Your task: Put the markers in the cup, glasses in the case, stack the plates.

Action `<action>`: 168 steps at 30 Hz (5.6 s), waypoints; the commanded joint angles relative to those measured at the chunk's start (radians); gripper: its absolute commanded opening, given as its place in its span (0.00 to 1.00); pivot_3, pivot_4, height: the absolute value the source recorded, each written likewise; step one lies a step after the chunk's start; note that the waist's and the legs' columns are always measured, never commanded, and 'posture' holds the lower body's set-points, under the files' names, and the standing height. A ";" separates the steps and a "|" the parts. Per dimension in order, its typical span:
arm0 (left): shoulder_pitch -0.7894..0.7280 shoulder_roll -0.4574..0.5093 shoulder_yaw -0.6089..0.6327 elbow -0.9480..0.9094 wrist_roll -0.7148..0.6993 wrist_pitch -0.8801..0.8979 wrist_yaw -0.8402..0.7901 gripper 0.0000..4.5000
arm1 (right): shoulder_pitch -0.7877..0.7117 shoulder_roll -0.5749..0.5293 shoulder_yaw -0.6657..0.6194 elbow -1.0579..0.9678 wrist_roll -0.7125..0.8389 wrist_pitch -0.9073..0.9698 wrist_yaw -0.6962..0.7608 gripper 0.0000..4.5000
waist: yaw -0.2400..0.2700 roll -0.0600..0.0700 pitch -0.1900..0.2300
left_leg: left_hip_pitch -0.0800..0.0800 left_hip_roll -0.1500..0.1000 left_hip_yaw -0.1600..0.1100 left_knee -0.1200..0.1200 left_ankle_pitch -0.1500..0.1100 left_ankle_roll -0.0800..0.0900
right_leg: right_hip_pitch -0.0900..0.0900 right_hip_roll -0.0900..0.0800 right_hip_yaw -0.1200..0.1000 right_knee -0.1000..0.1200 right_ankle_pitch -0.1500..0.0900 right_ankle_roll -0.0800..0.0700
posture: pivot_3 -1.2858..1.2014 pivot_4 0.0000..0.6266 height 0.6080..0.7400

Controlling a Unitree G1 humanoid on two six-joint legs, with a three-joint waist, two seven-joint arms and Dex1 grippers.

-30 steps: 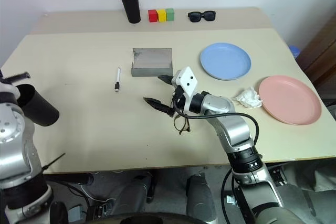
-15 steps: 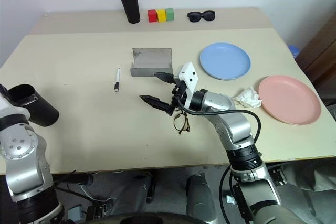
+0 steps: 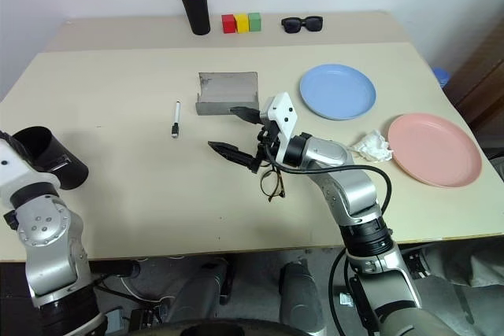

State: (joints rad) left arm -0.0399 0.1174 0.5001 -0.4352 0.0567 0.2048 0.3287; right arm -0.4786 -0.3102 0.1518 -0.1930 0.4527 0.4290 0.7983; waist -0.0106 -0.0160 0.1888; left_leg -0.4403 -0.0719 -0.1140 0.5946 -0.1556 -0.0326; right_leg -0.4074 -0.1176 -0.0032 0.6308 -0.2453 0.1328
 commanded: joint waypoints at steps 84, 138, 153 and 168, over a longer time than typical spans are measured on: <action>-0.738 0.001 -0.113 0.391 -0.194 0.290 -0.181 0.02 | 0.074 -0.119 -0.079 -0.121 0.018 0.041 -0.028 1.00 | 0.000 -0.001 0.001 | -0.001 -0.001 0.000 0.000 0.001 -0.002 | -0.001 0.000 0.000 0.001 0.001 0.001 | 0.52 0.24 1.00; -0.125 0.048 -0.014 -0.042 -0.012 -0.055 -0.027 0.68 | 0.017 -0.007 0.006 -0.082 0.024 0.011 0.065 1.00 | 0.004 -0.001 0.000 | 0.000 0.000 -0.001 0.000 0.001 -0.001 | 0.000 0.001 -0.001 0.000 0.000 0.000 | 0.52 0.24 1.00; -0.569 0.344 -0.511 0.354 -0.239 0.459 -0.703 0.99 | 0.024 -0.056 -0.041 -0.088 -0.013 0.027 -0.033 1.00 | -0.007 0.000 0.000 | 0.000 0.000 -0.001 -0.001 0.001 -0.001 | -0.001 0.002 -0.001 0.001 0.000 0.000 | 0.52 0.24 1.00; -1.146 0.227 -0.654 1.463 -0.104 0.062 -1.144 0.99 | 0.177 -0.270 -0.167 -0.257 0.033 0.114 -0.028 1.00 | -0.006 -0.002 0.002 | -0.002 -0.001 0.000 0.000 0.000 0.002 | -0.001 0.000 -0.002 0.000 0.000 0.002 | 0.52 0.24 1.00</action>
State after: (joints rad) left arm -1.1511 0.3343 -0.1472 0.9963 -0.0699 0.3069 -0.7816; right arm -0.3022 -0.5704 0.0239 -0.3997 0.4635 0.5406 0.7740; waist -0.0171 -0.0180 0.1905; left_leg -0.4424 -0.0724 -0.1137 0.5947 -0.1560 -0.0306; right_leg -0.4080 -0.1179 -0.0048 0.6304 -0.2458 0.1348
